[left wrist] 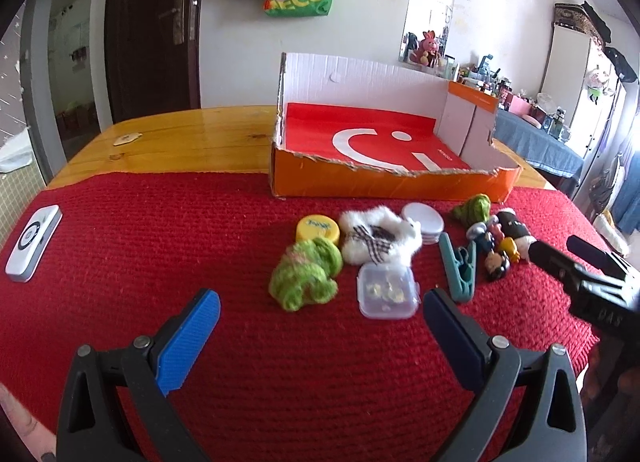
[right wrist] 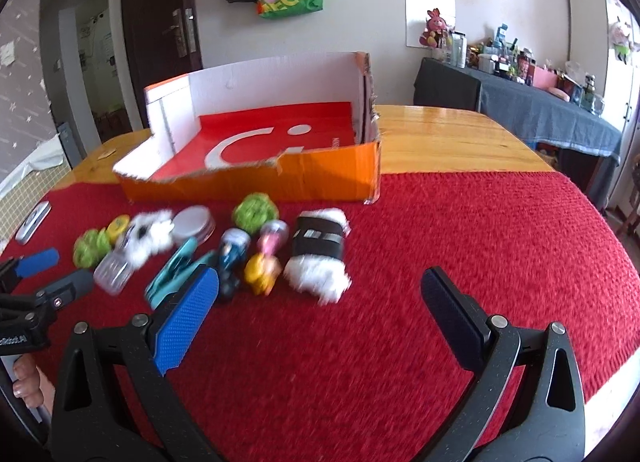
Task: Organize objects
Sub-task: 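Grasp the green yarn ball with the left tool while the right tool grasps the black-and-white roll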
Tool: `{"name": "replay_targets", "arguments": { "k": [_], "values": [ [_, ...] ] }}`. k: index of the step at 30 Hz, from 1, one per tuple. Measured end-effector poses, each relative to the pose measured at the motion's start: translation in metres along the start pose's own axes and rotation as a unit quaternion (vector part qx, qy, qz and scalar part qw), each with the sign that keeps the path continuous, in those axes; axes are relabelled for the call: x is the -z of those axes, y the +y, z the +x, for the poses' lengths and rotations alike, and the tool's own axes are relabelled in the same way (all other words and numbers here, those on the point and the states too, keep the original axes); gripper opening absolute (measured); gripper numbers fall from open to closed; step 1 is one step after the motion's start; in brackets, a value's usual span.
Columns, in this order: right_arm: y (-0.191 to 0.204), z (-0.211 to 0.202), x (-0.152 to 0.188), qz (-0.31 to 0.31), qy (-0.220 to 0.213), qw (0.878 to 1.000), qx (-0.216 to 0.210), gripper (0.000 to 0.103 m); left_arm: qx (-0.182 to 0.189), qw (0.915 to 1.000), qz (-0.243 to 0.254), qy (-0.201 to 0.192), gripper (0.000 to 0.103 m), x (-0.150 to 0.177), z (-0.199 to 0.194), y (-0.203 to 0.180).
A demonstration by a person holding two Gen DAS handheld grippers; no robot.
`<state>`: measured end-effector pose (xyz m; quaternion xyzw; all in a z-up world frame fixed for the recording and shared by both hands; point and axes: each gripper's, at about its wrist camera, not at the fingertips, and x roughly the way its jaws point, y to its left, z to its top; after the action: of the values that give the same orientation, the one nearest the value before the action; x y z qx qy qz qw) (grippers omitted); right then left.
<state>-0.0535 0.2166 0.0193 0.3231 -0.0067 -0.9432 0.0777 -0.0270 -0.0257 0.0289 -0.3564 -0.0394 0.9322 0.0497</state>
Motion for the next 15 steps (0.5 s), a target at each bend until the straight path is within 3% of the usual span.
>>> {"name": "replay_targets", "arguments": {
  "k": [6,15],
  "values": [
    [-0.015,0.023,-0.023,0.009,0.034,0.999,0.012,0.103,0.012,0.9993,0.002,0.035,0.103,-0.013,0.012,0.018],
    [-0.022,0.047,-0.026,-0.001,0.091,0.996,0.020,0.103,0.027,0.9966,0.017,0.077,0.101,-0.020,0.029,0.038]
  ]
}}
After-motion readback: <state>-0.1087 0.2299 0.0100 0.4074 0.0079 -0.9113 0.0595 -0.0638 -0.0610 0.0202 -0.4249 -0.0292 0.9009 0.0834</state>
